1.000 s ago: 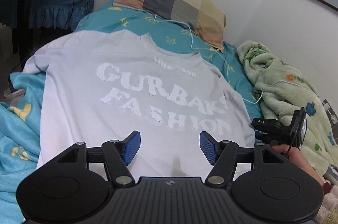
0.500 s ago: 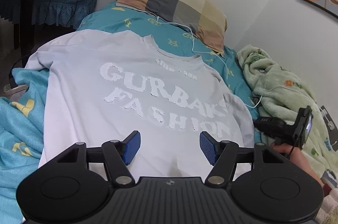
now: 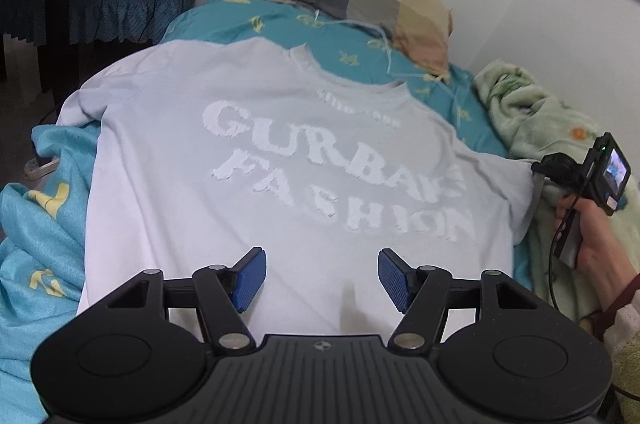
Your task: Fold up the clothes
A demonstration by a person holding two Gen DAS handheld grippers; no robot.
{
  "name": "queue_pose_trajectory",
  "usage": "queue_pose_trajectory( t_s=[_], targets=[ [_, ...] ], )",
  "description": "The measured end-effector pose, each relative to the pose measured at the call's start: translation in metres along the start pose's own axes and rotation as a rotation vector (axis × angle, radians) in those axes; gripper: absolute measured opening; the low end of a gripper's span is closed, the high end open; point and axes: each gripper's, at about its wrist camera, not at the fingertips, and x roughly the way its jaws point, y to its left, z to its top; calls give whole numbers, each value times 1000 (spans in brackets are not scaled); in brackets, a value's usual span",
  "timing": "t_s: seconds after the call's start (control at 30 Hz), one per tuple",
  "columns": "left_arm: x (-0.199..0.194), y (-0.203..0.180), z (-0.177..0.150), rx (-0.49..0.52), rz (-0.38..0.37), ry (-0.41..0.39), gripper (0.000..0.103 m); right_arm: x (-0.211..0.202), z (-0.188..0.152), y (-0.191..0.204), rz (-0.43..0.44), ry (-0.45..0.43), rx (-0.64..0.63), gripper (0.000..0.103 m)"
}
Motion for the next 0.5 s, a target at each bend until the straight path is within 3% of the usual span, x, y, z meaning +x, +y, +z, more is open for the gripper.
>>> queue_pose_trajectory(
  t_s=[0.2, 0.23, 0.27, 0.33, 0.5],
  targets=[
    [9, 6, 2, -6, 33, 21, 65, 4, -4, 2, 57, 14, 34, 13],
    [8, 7, 3, -6, 40, 23, 65, -1, -1, 0, 80, 22, 64, 27],
    [8, 8, 3, -8, 44, 27, 65, -11, 1, 0, 104, 24, 90, 48],
    [4, 11, 4, -17, 46, 25, 66, -29, 7, 0, 151, 29, 143, 62],
    [-12, 12, 4, -20, 35, 18, 68, -104, 6, 8, 277, 101, 165, 62]
  ],
)
